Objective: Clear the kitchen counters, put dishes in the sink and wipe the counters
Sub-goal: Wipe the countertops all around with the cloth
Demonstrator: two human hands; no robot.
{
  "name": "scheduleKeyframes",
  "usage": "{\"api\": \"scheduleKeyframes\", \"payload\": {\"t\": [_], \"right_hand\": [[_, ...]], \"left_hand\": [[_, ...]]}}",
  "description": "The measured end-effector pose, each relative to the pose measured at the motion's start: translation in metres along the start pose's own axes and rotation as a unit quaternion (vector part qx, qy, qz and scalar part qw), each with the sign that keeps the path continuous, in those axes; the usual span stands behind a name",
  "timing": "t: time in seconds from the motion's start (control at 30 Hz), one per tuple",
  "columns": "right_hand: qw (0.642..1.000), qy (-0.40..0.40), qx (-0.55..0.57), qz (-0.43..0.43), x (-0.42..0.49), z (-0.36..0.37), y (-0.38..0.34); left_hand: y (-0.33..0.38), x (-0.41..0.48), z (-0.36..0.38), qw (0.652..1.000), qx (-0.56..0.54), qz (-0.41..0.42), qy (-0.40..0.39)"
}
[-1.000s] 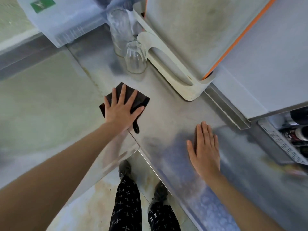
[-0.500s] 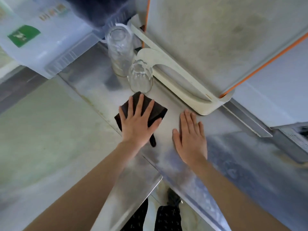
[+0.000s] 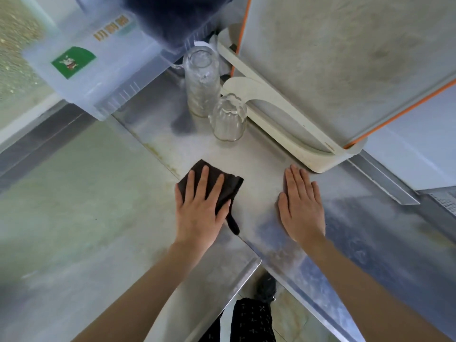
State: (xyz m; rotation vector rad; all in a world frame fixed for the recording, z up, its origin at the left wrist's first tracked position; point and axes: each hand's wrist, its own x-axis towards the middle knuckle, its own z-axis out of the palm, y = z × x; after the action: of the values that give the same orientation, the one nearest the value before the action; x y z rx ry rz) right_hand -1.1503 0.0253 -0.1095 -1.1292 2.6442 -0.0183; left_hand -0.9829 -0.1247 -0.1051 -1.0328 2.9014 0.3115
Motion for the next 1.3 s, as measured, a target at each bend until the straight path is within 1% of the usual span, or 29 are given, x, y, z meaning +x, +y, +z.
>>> {"api": "scheduleKeyframes", "payload": {"t": [0.07,0.17,0.2,0.27,0.33,0.4,0.47,0.53,0.57,0.63,0.7,0.73,0.77,0.83,0.87,0.9,0.97,1.0,1.03,1.13,1.23,1.27,1.3], "right_hand": [[1.0,-0.004,-0.001,0.003,0.0,0.0,0.0],[1.0,0.0,-0.006,0.005,-0.001,0.0,0.0],[1.0,0.0,-0.007,0.004,0.0,0.0,0.0],[1.0,0.0,-0.011,0.003,0.0,0.001,0.0],[1.0,0.003,-0.013,0.003,0.0,0.001,0.0],[1.0,0.006,-0.012,0.003,0.001,0.001,0.001],[1.0,0.008,-0.01,0.0,0.001,0.001,0.001],[1.0,0.009,-0.007,-0.001,0.001,0.001,0.0],[1.0,0.009,-0.004,-0.002,0.001,0.0,0.0],[1.0,0.017,0.007,-0.004,0.0,0.0,0.0],[0.999,0.032,0.04,0.005,0.001,-0.002,-0.004],[0.997,0.041,0.068,0.011,0.001,-0.005,-0.01],[0.993,0.057,0.099,0.004,0.0,-0.007,-0.02],[0.981,0.115,0.154,-0.024,-0.001,-0.012,-0.049],[0.975,0.125,0.181,-0.023,0.0,-0.016,-0.067],[0.973,0.108,0.202,-0.007,0.0,-0.02,-0.085],[0.975,0.048,0.21,0.06,0.005,-0.025,-0.116],[0.973,0.024,0.207,0.097,0.008,-0.025,-0.128],[0.969,0.003,0.213,0.124,0.01,-0.026,-0.137],[0.96,-0.038,0.226,0.163,0.012,-0.023,-0.154],[0.965,-0.033,0.225,0.132,0.005,-0.019,-0.16],[0.957,-0.023,0.265,0.113,0.001,-0.019,-0.161],[0.937,-0.017,0.335,0.103,-0.003,-0.021,-0.161]], "left_hand": [[0.002,-0.015,-0.004,1.0,0.007,0.013,0.001],[-0.011,-0.031,-0.007,0.997,0.037,0.072,0.0],[-0.018,-0.032,-0.009,0.996,0.048,0.071,-0.001],[-0.028,-0.026,-0.013,0.998,0.056,0.026,-0.006],[-0.033,-0.015,-0.016,0.998,0.051,-0.034,-0.02],[-0.034,-0.004,-0.018,0.996,0.037,-0.075,-0.03],[-0.032,0.003,-0.019,0.992,0.007,-0.112,-0.055],[-0.023,0.004,-0.018,0.987,-0.047,-0.14,-0.065],[-0.018,0.001,-0.02,0.986,-0.068,-0.136,-0.068],[-0.012,-0.008,-0.021,0.985,-0.109,-0.101,-0.084],[-0.014,-0.018,-0.026,0.978,-0.184,-0.077,-0.066],[-0.018,-0.022,-0.028,0.968,-0.236,-0.083,-0.038],[-0.022,-0.025,-0.033,0.952,-0.288,-0.107,-0.007],[-0.033,-0.024,-0.041,0.911,-0.367,-0.186,0.038],[-0.038,-0.021,-0.045,0.889,-0.396,-0.227,0.048],[-0.042,-0.015,-0.049,0.864,-0.425,-0.265,0.051],[-0.045,-0.002,-0.055,0.818,-0.484,-0.308,0.043],[-0.044,0.004,-0.057,0.805,-0.501,-0.316,0.033],[-0.042,0.009,-0.057,0.799,-0.509,-0.319,0.025],[-0.038,0.016,-0.054,0.802,-0.491,-0.34,0.014],[-0.042,0.015,-0.049,0.818,-0.463,-0.341,-0.013],[-0.045,0.013,-0.048,0.828,-0.456,-0.326,-0.023],[-0.048,0.01,-0.048,0.839,-0.448,-0.306,-0.03]]}}
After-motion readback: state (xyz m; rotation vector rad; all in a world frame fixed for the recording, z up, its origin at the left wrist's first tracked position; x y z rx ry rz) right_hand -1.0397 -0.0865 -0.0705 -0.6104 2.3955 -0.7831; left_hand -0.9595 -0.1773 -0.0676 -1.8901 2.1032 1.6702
